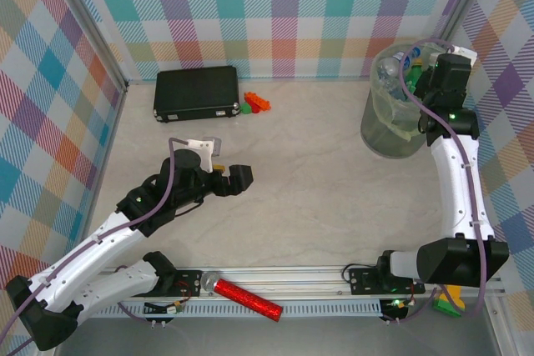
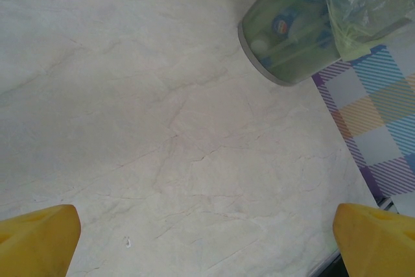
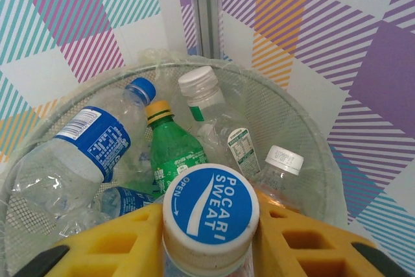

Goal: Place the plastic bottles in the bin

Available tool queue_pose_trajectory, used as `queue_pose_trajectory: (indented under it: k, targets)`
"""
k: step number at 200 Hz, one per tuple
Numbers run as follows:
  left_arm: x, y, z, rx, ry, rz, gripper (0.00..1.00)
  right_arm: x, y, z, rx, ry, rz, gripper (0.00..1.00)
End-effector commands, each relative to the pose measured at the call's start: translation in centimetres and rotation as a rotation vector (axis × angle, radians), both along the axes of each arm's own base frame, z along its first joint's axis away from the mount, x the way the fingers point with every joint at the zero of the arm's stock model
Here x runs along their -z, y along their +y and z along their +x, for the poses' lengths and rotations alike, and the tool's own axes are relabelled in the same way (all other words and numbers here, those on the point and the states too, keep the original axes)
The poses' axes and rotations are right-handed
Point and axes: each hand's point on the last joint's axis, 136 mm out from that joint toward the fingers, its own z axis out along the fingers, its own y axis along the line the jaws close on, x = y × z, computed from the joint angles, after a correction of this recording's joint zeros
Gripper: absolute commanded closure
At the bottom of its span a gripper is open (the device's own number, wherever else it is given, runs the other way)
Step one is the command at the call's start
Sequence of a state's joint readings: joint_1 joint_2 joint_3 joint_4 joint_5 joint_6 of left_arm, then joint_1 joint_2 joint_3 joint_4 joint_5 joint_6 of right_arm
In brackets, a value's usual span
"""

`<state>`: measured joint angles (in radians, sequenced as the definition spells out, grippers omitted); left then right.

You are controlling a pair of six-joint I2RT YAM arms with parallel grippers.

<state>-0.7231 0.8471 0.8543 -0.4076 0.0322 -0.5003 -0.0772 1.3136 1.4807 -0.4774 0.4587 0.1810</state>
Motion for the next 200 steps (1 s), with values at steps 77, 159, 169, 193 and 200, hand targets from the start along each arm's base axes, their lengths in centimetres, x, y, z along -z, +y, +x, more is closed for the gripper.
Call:
queue_pose_trajectory:
  k: [77, 159, 169, 193, 200]
  targets:
    - [-0.3, 0.5, 0.1, -0.015, -0.029, -0.007, 0.0, -5.9, 1.3, 2.9, -0.014, -0.002, -0.408, 0.65]
    - [-0.3, 1.5, -0.5, -0.021, -0.038, 0.03, 0.0, -4.1, -0.1, 9.1, 0.072, 0.115, -0.78, 0.65]
    - [-0.1, 1.6, -0.5, -0.025, -0.035, 0.035, 0.0, -3.5, -0.2, 9.7, 0.07, 0.14, -0.81, 0.65]
    - [0.0, 1.8, -0.6, -0.029, -0.033, 0.046, 0.01, -2.7, 0.0, 10.9, 0.085, 0.16, -0.92, 0.64]
    - [0.0, 2.0, -0.6, -0.031, -0.035, 0.049, 0.01, -2.7, -0.1, 11.0, 0.093, 0.164, -0.938, 0.64]
